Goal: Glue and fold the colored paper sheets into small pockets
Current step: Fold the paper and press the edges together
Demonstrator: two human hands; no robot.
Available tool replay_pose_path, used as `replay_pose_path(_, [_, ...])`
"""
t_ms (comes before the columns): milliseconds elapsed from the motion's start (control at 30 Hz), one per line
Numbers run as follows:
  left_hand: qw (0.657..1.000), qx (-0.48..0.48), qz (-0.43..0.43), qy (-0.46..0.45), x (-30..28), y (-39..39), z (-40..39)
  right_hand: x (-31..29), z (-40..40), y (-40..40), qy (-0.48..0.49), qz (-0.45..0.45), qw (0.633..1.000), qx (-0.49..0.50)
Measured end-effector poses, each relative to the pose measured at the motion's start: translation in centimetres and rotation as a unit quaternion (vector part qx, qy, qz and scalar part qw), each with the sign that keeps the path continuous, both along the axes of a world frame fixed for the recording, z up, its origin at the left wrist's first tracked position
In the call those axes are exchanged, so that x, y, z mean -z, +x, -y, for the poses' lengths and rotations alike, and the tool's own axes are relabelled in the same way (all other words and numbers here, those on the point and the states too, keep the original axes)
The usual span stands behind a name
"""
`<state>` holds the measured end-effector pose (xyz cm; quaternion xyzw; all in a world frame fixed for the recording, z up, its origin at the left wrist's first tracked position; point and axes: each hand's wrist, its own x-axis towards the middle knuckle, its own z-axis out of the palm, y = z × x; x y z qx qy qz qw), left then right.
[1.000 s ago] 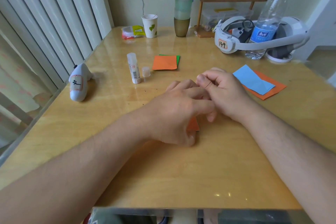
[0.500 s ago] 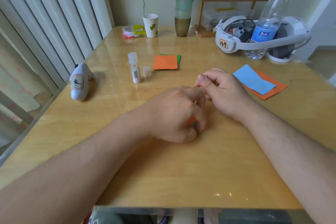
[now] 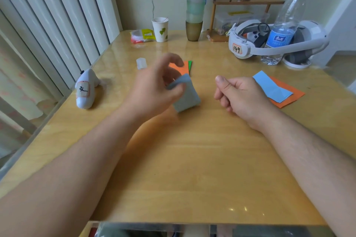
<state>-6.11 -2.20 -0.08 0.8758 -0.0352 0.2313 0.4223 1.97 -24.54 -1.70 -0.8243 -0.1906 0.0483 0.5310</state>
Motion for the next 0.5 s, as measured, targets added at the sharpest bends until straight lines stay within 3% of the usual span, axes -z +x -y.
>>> replay_pose_path(100, [0.995, -0.044, 0.075, -0.051, -0.1, 0.1, 0.5, -1.5, -1.5, -1.0, 0.053, -0.176, 0.982, -0.045])
replay_pose_path(200, [0.993, 0.014, 0.118, -0.014, -0.1, -0.3, 1.5, -2.9, -2.7, -1.2, 0.099, -0.279, 0.951, -0.094])
replay_pose_path(367, [0.985, 0.092, 0.115, 0.091, 0.7, 0.0, 1.6, -3.4, -3.4, -0.7, 0.125, -0.238, 0.960, -0.079])
replay_pose_path(500, [0.985, 0.120, 0.090, 0.086, 0.9, 0.2, 0.6, -3.0, -4.1, 0.4, 0.151, -0.226, 0.962, -0.014])
